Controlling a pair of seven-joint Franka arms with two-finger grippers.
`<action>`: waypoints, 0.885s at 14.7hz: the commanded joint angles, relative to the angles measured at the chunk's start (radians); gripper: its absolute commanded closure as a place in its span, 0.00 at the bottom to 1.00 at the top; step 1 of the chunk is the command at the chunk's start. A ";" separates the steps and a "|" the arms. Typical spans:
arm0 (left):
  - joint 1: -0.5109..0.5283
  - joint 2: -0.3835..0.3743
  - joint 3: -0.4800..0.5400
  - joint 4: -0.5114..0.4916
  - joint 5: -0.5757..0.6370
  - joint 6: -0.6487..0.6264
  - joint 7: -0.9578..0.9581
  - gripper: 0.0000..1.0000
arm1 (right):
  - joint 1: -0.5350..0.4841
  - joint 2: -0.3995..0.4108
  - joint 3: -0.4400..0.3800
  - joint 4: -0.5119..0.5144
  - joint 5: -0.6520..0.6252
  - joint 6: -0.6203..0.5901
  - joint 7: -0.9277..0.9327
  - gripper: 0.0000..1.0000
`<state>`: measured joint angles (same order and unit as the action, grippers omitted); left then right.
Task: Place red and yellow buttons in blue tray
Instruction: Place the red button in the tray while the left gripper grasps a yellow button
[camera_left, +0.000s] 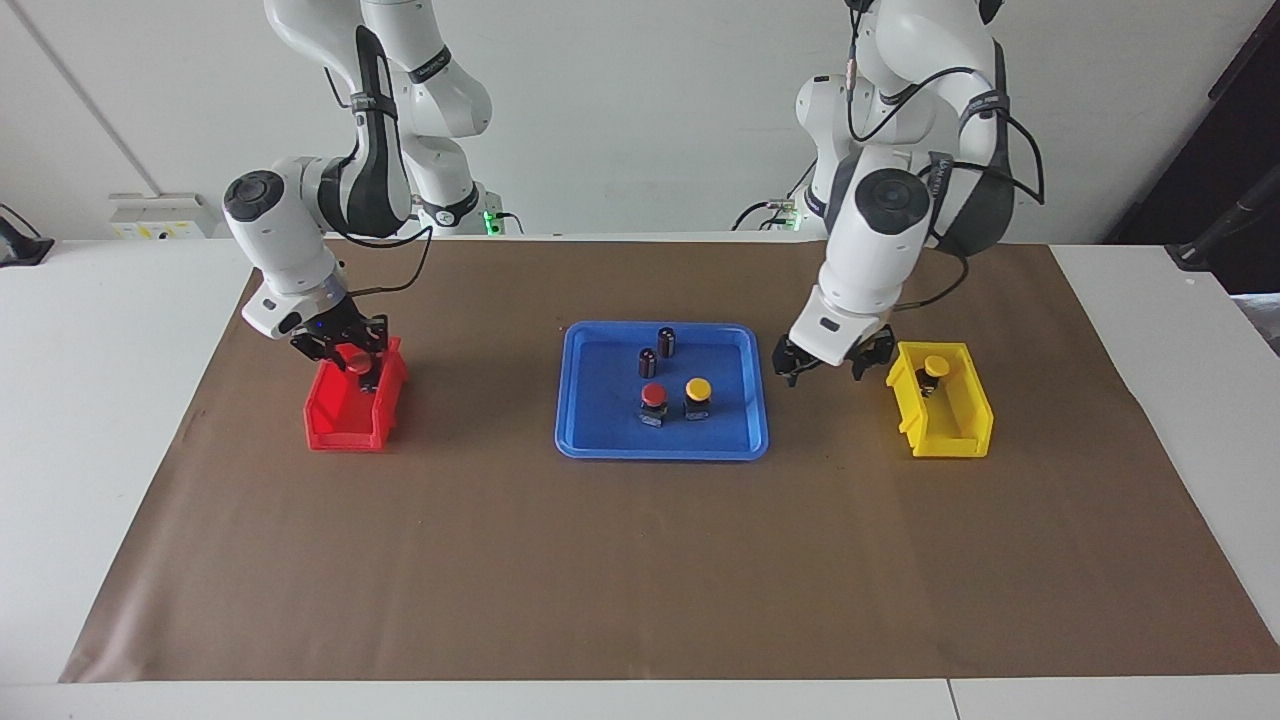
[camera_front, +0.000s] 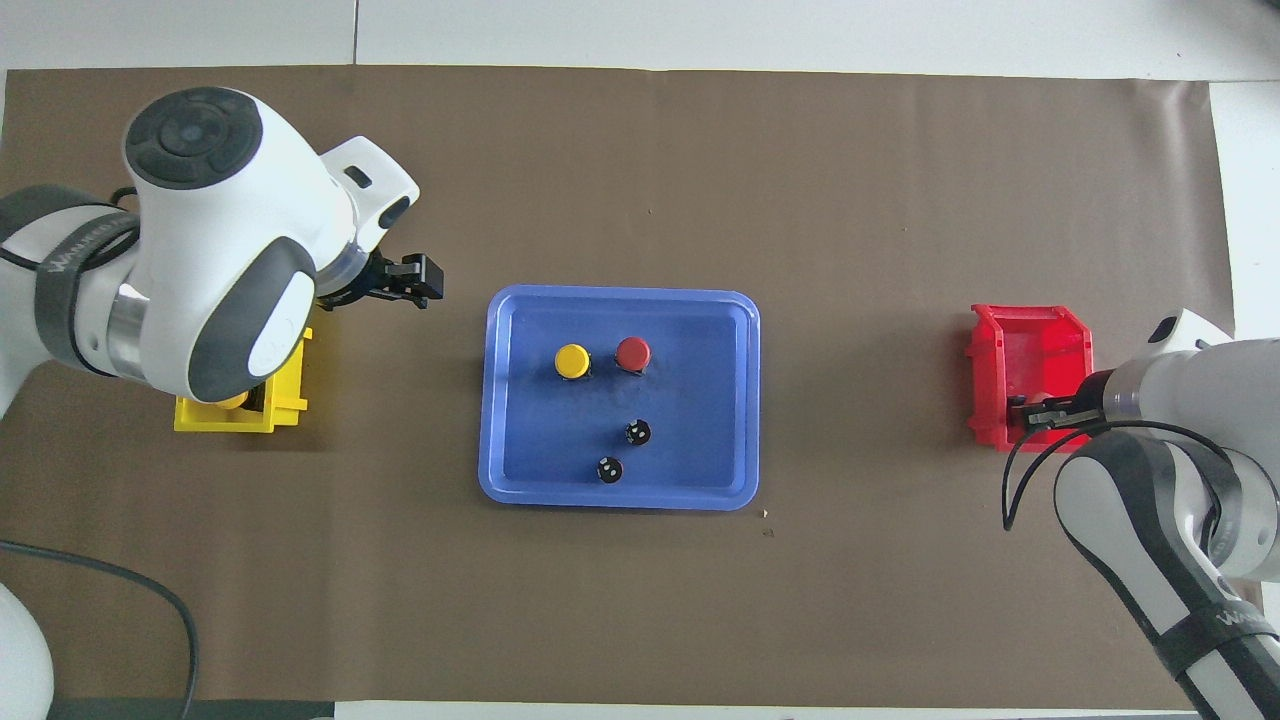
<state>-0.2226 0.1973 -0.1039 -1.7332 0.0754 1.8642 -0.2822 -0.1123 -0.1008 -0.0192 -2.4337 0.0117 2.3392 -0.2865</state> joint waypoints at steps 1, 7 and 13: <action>0.147 -0.019 -0.007 -0.016 -0.020 -0.010 0.186 0.00 | -0.013 -0.016 0.009 0.026 0.017 -0.021 -0.052 0.81; 0.293 -0.102 -0.007 -0.242 -0.020 0.191 0.287 0.21 | 0.106 0.193 0.018 0.643 0.016 -0.576 0.114 0.81; 0.312 -0.133 -0.007 -0.341 -0.020 0.205 0.302 0.33 | 0.509 0.308 0.019 0.673 0.017 -0.315 0.767 0.83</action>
<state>0.0750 0.1058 -0.1018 -2.0194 0.0738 2.0447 -0.0036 0.3305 0.1315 0.0075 -1.7961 0.0217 1.9493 0.3506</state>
